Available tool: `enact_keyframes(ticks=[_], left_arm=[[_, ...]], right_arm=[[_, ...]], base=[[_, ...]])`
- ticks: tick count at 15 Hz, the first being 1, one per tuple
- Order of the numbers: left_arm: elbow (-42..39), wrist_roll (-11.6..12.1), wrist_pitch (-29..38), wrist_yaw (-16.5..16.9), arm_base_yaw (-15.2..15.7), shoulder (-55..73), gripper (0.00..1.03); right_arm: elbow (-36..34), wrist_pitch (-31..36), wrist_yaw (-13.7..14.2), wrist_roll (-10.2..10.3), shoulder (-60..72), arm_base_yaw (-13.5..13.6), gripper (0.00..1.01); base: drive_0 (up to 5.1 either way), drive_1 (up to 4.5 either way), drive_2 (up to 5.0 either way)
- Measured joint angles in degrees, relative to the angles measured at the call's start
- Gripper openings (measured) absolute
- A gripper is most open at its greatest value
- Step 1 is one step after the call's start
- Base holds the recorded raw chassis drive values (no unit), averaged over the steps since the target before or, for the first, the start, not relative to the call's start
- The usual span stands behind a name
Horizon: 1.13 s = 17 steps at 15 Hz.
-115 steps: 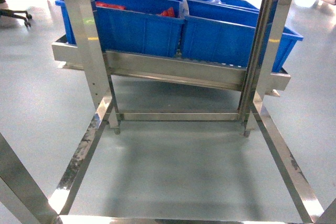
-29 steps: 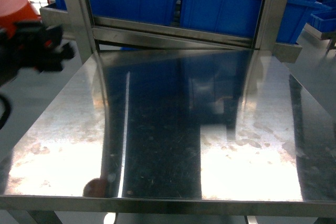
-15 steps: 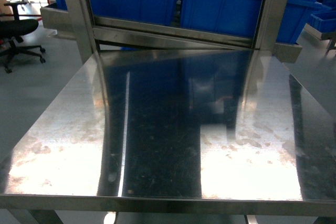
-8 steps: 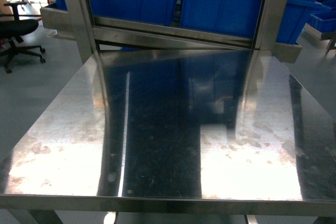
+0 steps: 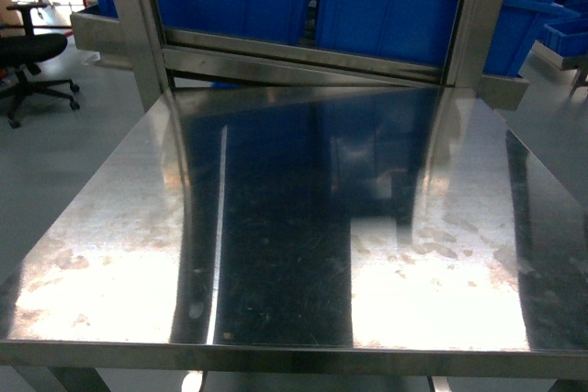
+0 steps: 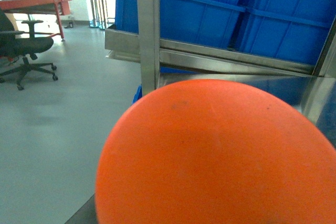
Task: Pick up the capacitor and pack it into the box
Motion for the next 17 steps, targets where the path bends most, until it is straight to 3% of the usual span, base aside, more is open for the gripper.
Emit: enact_keyframes(ticks=[8,9,17], left_arm=[[0.0,0.0,-9.4,0.0,0.0,-9.4,0.43],[0.0,0.0,-19.1,0.2,0.0,-15.7,0.43],[0.0,0.0,-19.5,0.0,0.0,-18.6,0.43]], right_arm=[[0.0,0.0,0.0,0.0,0.0,0.0,0.98],[0.0,0.0,0.0,0.0,0.0,0.0,0.98],[0.0,0.0,0.0,0.0,0.0,0.0,0.98]], base=[[0.0,0.00,0.0],[0.0,0.00,0.0],[0.0,0.00,0.0]])
